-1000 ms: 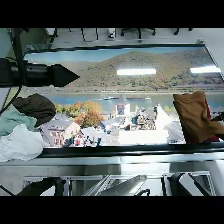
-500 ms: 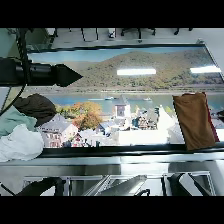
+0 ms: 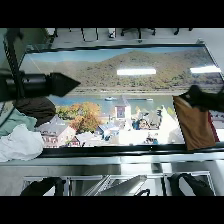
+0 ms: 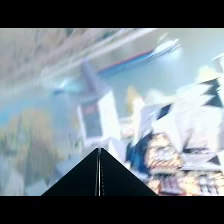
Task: Fold the shirts.
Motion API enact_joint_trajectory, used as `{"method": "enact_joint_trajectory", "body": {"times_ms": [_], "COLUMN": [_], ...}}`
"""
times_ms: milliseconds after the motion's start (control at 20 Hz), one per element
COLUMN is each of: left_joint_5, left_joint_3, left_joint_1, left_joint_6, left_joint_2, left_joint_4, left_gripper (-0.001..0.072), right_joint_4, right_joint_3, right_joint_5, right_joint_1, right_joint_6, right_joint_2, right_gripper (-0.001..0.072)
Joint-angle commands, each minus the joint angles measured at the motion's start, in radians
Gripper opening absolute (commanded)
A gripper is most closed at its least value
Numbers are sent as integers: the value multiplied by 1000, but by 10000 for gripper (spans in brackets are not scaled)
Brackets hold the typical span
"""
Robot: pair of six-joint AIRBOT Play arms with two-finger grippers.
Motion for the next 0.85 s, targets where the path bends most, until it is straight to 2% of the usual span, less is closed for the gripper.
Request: {"method": "enact_joint_trajectory", "body": {"times_ms": [0, 200, 300, 400, 800], "left_joint_5": [-65, -135, -142, -143, -141], "left_joint_3": [-280, -512, -563, -586, -589], "left_joint_1": [-75, -129, -134, -134, -134], "left_joint_6": [-53, -106, -123, -125, -125], "left_joint_2": [170, 317, 370, 410, 442], "left_joint_4": [63, 64, 65, 66, 65], "left_gripper": [13, 13, 13, 13, 13], "right_joint_4": [-16, -14, 9, 10, 7], "right_joint_3": [-161, -224, -224, -224, -224], "right_joint_5": [123, 156, 112, 62, 66], "right_joint_1": [304, 430, 430, 430, 429], "right_joint_6": [-28, -29, -28, -29, -47], "right_joint_2": [94, 106, 104, 104, 104], "right_gripper": [27, 27, 27, 27, 27]}}
